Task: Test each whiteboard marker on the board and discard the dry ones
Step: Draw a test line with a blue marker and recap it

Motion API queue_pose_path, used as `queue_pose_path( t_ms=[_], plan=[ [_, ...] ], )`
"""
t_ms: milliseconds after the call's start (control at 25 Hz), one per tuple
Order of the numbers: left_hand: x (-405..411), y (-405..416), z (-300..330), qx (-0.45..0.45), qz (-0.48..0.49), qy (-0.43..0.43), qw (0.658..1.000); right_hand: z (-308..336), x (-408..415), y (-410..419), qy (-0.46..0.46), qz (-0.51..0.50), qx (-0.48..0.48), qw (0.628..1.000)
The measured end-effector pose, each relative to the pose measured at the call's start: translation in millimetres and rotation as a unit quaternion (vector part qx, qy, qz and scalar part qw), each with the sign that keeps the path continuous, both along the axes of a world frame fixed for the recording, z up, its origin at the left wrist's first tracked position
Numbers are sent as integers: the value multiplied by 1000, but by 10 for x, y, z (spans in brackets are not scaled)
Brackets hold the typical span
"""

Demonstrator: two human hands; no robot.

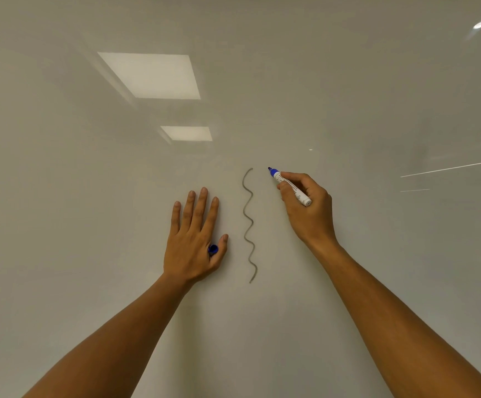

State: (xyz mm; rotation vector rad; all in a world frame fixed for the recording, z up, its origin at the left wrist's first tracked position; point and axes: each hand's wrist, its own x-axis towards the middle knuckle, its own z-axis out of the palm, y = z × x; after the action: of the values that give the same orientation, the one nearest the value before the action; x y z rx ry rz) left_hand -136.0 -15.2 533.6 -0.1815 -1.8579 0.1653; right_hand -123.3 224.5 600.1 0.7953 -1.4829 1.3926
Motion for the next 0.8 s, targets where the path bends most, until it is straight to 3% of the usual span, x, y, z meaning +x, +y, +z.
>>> queue_pose_path(
  t_ms=[280,480,680,800],
  plan=[
    [-16,-10,1,-1,6,1,1000,-180,10,11,-1,-3,61,998],
    [-4,-11,-3,-1,1,7,1000,-398,21,123,-13,8,26,1000],
    [-9,-6,-1,0,-2,9,1000,-773,-30,125,-6,-22,84,996],
    [-10,-4,-10,0,-4,9,1000,-931,-32,219,-17,-24,62,998]
  ],
)
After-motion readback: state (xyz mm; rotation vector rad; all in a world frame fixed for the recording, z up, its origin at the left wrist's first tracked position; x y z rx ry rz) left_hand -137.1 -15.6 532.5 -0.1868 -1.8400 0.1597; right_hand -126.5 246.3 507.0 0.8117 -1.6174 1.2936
